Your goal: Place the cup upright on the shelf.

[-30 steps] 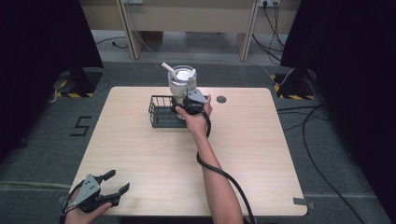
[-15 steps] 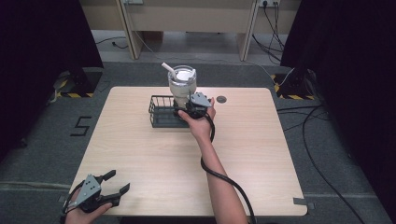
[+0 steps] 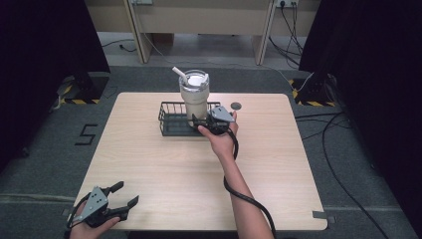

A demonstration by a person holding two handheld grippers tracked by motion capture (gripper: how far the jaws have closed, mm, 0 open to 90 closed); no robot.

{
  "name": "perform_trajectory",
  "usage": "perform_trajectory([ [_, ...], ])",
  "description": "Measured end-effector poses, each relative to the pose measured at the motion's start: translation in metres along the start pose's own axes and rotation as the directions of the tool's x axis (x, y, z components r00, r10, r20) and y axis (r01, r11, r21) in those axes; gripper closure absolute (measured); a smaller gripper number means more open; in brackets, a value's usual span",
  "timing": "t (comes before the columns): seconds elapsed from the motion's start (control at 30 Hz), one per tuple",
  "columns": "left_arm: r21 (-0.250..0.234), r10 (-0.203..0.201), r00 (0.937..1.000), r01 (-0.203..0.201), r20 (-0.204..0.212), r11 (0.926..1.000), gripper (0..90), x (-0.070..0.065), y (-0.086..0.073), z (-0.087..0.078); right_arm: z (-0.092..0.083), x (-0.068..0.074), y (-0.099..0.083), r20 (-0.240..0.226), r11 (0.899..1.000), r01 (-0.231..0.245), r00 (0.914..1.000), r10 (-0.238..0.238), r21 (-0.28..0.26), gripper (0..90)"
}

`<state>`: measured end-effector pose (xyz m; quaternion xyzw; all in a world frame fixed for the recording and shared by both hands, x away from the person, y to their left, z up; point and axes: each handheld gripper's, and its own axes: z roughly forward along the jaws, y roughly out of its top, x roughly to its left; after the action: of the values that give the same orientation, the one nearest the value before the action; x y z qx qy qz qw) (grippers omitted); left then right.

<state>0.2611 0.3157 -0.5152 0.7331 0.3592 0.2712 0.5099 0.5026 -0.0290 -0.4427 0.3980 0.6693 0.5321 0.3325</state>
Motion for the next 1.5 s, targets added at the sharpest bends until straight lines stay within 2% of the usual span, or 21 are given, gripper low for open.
perform_trajectory([
  [0.1,0.001,0.003,1.0,-0.003,-0.003,1.0,23.7,0.0,0.0,0.0,-0.011,-0.004,0.001,0.001,1.0,0.006,1.0,-0.006,-0.001,6.8],
  [0.23,0.0,0.004,1.0,-0.004,-0.003,1.0,23.6,-0.001,0.0,0.0,-0.023,-0.009,-0.001,0.01,1.0,-0.008,0.9999,0.008,-0.013,8.2],
  [0.5,0.0,0.002,1.0,-0.002,-0.003,1.0,23.6,-0.001,0.0,0.0,-0.047,-0.015,-0.013,0.007,0.999,-0.032,0.9995,0.032,-0.004,9.0],
  [0.73,0.001,0.005,1.0,-0.004,-0.007,1.0,23.5,-0.001,0.0,-0.001,-0.065,-0.024,-0.016,0.031,0.999,-0.038,0.9988,0.038,-0.011,10.5],
  [1.13,0.005,0.001,0.9999,-0.001,-0.011,1.0,23.5,0.0,0.0,-0.001,-0.086,-0.035,-0.023,0.05,0.999,-0.04,0.998,0.04,-0.003,11.1],
  [1.3,0.005,0.001,0.9999,-0.001,-0.011,1.0,23.5,0.0,0.0,-0.001,-0.093,-0.044,-0.029,0.068,0.999,-0.037,0.997,0.036,0.012,11.3],
  [1.5,0.005,-0.003,0.9999,0.003,-0.014,1.0,23.5,0.0,0.0,0.0,-0.104,-0.056,-0.038,0.09,0.998,-0.068,0.9937,0.066,0.015,11.8],
])
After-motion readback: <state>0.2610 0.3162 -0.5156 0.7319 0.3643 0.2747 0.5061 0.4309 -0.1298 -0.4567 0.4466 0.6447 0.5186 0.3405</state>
